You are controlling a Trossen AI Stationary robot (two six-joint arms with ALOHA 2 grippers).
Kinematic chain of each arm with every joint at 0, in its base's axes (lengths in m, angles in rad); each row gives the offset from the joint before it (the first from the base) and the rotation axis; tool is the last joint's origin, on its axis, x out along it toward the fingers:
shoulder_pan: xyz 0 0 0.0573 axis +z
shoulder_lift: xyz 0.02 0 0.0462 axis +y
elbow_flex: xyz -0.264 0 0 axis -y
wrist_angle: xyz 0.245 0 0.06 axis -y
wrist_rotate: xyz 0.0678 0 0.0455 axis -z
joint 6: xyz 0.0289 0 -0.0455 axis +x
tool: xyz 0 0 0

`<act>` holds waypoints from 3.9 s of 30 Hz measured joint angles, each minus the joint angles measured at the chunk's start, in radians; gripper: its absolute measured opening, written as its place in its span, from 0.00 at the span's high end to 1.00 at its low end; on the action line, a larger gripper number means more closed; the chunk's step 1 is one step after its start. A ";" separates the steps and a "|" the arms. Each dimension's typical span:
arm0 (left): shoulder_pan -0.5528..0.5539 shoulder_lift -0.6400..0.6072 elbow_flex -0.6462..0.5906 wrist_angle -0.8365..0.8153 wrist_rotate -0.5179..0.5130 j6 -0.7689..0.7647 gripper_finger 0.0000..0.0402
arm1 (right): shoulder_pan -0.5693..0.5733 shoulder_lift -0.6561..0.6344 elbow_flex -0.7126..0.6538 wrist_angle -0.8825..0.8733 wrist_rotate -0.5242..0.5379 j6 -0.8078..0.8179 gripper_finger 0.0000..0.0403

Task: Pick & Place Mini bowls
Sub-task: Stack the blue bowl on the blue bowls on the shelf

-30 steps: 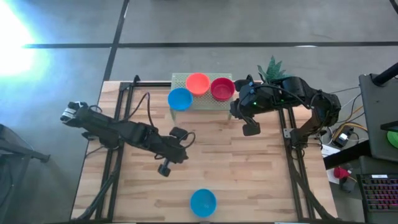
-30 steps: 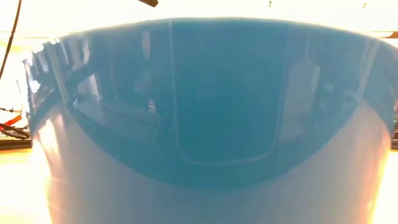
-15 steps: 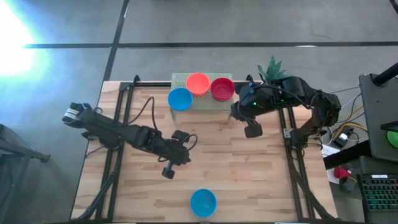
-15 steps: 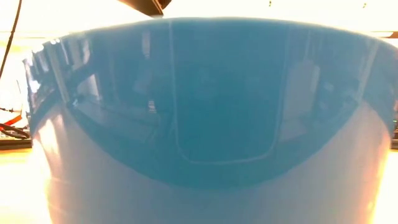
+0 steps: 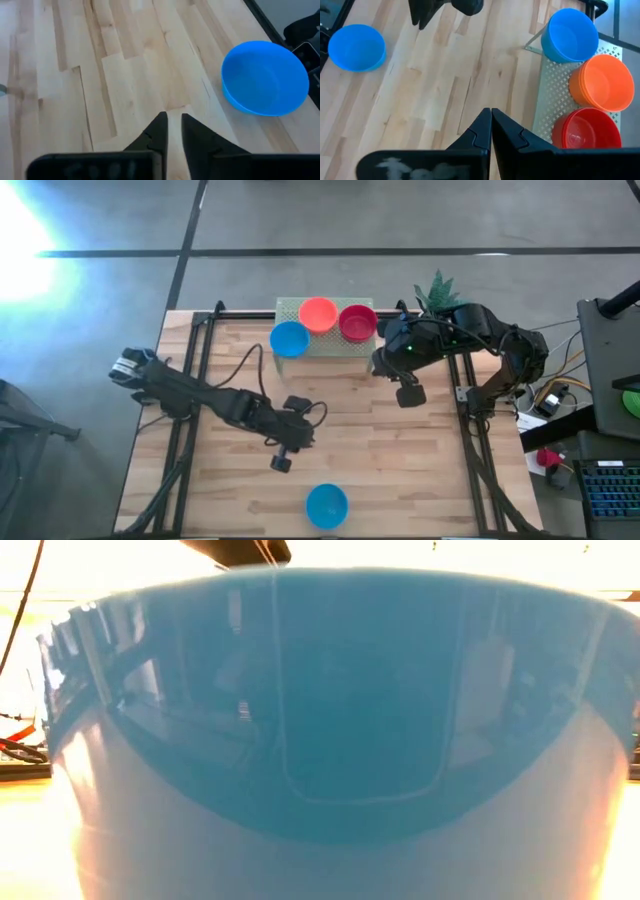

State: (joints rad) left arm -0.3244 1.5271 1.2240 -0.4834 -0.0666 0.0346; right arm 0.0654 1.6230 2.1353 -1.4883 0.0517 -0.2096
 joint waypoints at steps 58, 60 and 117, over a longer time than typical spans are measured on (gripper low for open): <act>-0.076 0.344 0.000 0.357 0.210 -0.245 0.80 | 0.000 0.000 0.000 -0.003 0.000 0.026 0.98; -0.077 0.342 0.001 0.360 0.209 -0.247 0.80 | 0.000 0.000 0.000 -0.003 0.000 0.026 0.98; -0.074 0.396 0.003 0.317 0.299 -0.418 1.00 | 0.000 0.000 0.000 0.001 0.001 0.027 0.98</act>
State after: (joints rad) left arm -0.3981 1.9227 1.2271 -0.1659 0.2321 -0.3832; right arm 0.0654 1.6226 2.1353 -1.4872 0.0525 -0.1825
